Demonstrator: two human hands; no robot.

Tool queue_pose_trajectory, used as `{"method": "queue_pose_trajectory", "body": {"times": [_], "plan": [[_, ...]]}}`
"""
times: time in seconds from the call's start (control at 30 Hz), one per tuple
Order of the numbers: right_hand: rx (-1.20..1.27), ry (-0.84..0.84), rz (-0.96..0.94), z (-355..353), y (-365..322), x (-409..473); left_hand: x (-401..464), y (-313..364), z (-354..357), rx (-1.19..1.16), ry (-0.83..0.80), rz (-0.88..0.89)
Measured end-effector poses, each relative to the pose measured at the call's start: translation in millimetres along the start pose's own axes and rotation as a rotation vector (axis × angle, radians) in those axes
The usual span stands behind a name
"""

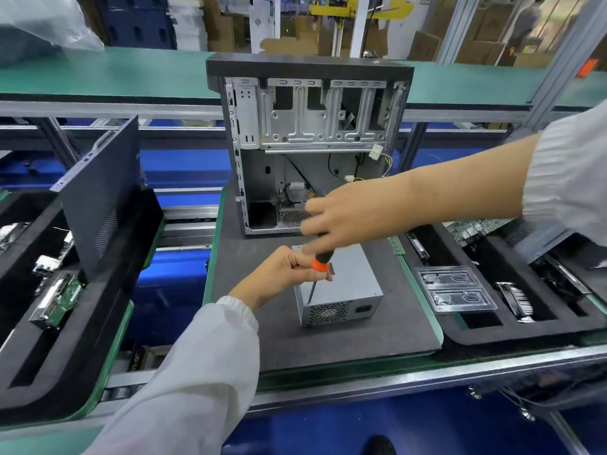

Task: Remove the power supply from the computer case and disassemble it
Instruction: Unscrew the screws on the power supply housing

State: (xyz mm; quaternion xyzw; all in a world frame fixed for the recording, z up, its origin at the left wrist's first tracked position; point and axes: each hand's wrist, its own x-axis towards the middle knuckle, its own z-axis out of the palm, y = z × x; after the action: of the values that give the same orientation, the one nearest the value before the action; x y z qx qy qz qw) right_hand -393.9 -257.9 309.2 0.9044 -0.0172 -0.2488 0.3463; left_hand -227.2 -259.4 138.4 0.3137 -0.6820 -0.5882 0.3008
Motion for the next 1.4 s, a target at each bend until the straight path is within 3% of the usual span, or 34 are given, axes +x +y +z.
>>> {"method": "queue_pose_trajectory", "body": {"times": [0.1,0.17,0.23,0.4,0.47,0.53,0.6,0.67,0.77,0.97,1.0,1.07,1.13,1.17,1.3,1.4], "plan": [[0.772,-0.431,0.636,-10.5,8.0,18.8,2.2,2.8,2.4,-0.017,0.040,0.031],[1.063,-0.515,0.802,-6.7,15.6,26.1,3.3,3.3,4.2,0.000,0.055,0.031],[0.935,-0.486,0.703,-5.1,17.5,29.6,2.6,3.1,3.6,-0.012,0.062,0.026],[0.001,0.010,-0.077,-5.9,4.7,18.8,-3.1,-2.2,-6.3,-0.027,0.015,-0.024],[-0.086,0.099,-0.159,-5.7,6.1,16.1,-5.3,-5.5,-6.2,-0.049,-0.005,-0.048],[0.156,-0.066,0.028,-11.0,3.9,18.7,-5.3,-6.0,-3.3,-0.072,0.012,-0.045],[0.559,-0.302,0.427,-22.3,6.2,24.7,-3.3,-4.0,-1.1,-0.059,0.054,-0.020],[0.814,-0.426,0.661,-24.9,9.2,29.2,-0.4,-1.2,0.2,-0.050,0.051,-0.004],[0.650,-0.381,0.581,-18.5,8.4,32.5,-0.2,-2.2,-0.5,-0.024,0.025,0.007],[0.135,-0.172,0.075,-12.1,0.3,12.4,-2.2,-5.6,-7.1,-0.068,-0.013,-0.054],[0.205,-0.153,0.115,-12.2,1.2,11.5,-1.5,-5.6,-6.8,-0.065,-0.016,-0.052],[0.554,-0.189,0.395,-15.0,6.3,12.2,0.1,-5.3,-6.5,-0.046,0.003,-0.042],[0.869,-0.385,0.688,-21.8,10.5,16.4,0.9,-4.8,-7.3,-0.027,0.029,-0.021],[0.899,-0.443,0.737,-20.7,9.5,18.3,1.2,-4.4,-7.9,-0.022,0.026,-0.015],[0.840,-0.209,0.617,-13.4,2.4,21.0,0.9,-4.7,-10.1,-0.023,0.001,-0.056],[1.067,-0.269,0.450,-18.6,8.3,12.6,0.1,-5.2,-8.1,-0.013,0.006,-0.075]]}}
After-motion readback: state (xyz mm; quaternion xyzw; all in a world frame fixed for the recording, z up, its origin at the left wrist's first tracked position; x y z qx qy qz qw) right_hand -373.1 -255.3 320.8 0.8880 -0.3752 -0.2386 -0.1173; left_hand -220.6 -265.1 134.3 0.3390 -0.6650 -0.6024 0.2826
